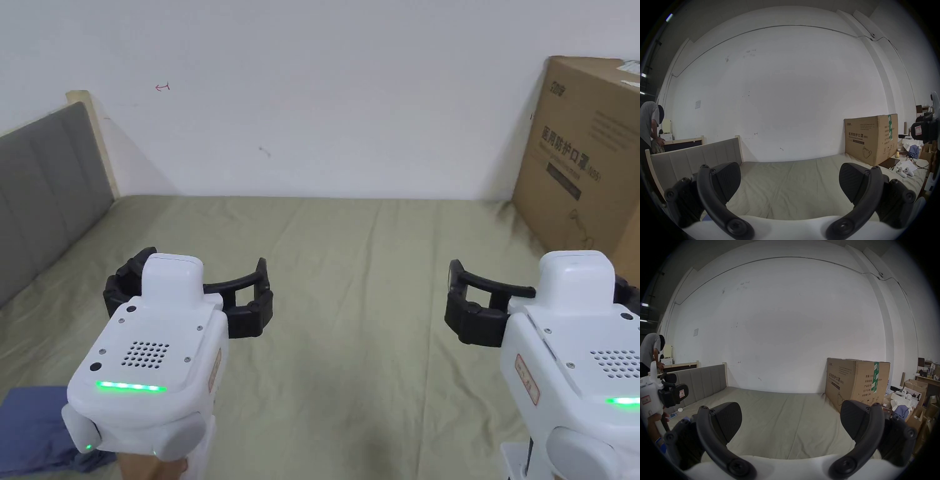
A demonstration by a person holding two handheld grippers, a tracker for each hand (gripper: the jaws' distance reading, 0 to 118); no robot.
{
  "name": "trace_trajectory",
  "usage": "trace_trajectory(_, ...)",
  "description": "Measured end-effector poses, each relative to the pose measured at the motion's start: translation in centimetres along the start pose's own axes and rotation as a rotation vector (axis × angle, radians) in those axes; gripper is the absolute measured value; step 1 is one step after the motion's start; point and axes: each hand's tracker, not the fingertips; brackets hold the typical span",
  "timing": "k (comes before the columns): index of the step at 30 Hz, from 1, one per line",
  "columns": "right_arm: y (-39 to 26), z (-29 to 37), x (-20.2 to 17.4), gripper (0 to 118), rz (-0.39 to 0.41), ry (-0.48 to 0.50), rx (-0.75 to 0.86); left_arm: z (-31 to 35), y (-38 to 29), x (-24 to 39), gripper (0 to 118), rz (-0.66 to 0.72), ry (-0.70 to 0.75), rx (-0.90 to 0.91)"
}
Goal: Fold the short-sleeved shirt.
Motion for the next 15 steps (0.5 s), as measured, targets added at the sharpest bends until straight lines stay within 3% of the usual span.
trace_trajectory(9, 0.0, -0.2, -0.4, 118, -0.004, 0.001, -0.045, 0.1, -0.1, -0.2, 118, 0.001, 0.001, -0.007)
trace_trajectory(15, 0.9, -1.0, -1.1, 118, -0.034, -0.130, -0.214, 0.3, 0.3, -0.5, 118, 0.007, -0.003, -0.004)
